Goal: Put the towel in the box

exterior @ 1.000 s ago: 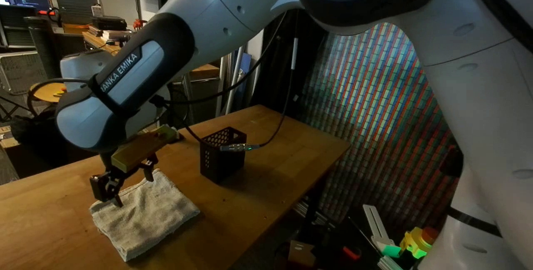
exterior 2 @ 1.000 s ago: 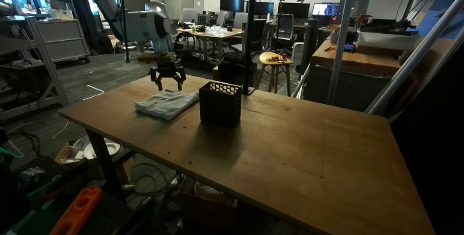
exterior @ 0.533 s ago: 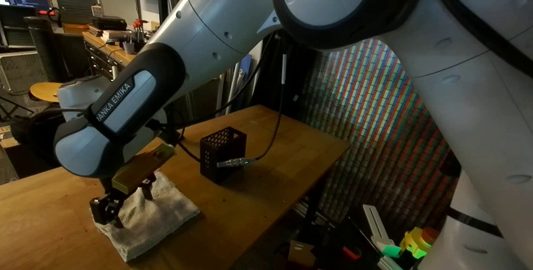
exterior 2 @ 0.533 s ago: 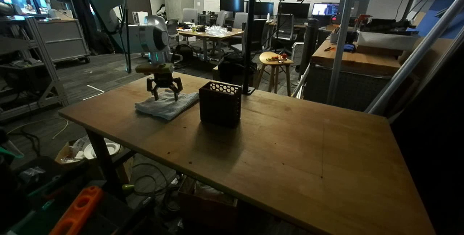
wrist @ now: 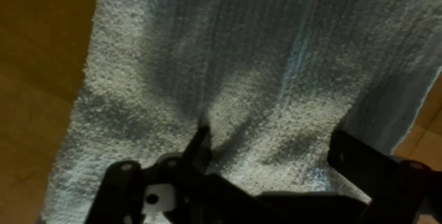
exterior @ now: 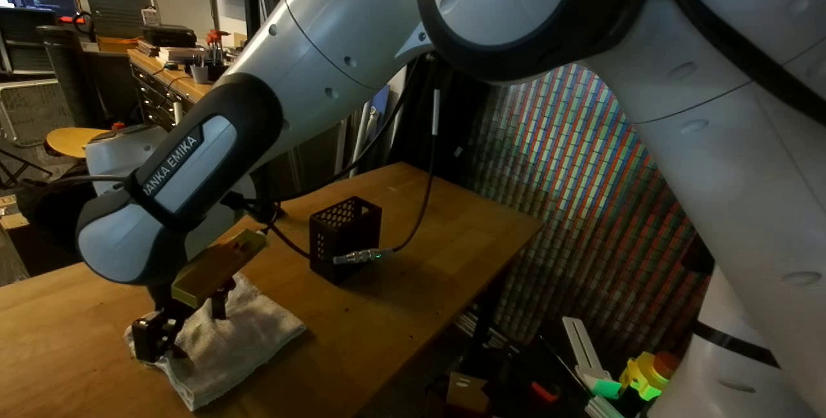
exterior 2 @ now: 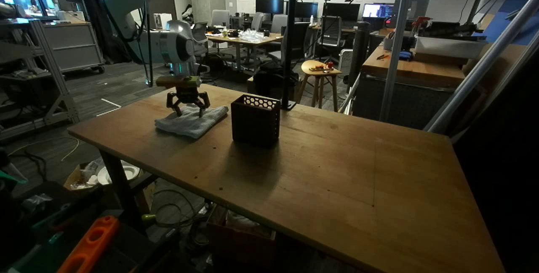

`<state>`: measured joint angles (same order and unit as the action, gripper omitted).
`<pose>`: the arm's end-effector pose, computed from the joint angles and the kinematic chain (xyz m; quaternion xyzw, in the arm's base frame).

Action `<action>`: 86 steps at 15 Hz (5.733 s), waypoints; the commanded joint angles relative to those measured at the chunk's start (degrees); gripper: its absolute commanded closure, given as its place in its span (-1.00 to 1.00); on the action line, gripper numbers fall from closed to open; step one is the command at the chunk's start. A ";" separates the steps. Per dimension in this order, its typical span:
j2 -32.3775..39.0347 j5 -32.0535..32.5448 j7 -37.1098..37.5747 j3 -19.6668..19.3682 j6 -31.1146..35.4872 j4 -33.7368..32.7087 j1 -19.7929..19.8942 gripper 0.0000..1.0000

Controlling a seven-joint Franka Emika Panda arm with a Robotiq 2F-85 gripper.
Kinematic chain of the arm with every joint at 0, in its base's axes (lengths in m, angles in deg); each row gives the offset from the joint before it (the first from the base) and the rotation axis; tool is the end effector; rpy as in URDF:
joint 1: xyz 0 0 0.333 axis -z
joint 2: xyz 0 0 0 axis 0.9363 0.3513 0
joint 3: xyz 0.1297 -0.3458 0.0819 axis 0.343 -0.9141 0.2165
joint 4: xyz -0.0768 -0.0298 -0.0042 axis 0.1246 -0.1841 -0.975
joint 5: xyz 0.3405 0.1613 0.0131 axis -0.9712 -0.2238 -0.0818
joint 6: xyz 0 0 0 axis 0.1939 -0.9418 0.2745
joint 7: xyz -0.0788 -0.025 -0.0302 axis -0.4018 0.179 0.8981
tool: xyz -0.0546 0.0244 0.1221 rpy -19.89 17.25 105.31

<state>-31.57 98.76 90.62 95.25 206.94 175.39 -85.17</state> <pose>0.6512 0.2651 0.1684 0.9715 0.2301 -0.0444 0.0367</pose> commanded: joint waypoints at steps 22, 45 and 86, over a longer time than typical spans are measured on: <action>-19.07 -2.19 -0.73 0.64 -9.49 8.65 -1.22 0.83; -33.00 3.38 -12.29 -8.43 -10.84 16.67 14.99 0.84; -23.56 -15.91 -28.72 -4.45 -6.24 12.95 21.68 -1.00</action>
<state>-53.16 80.74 62.48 91.45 203.29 189.24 -62.70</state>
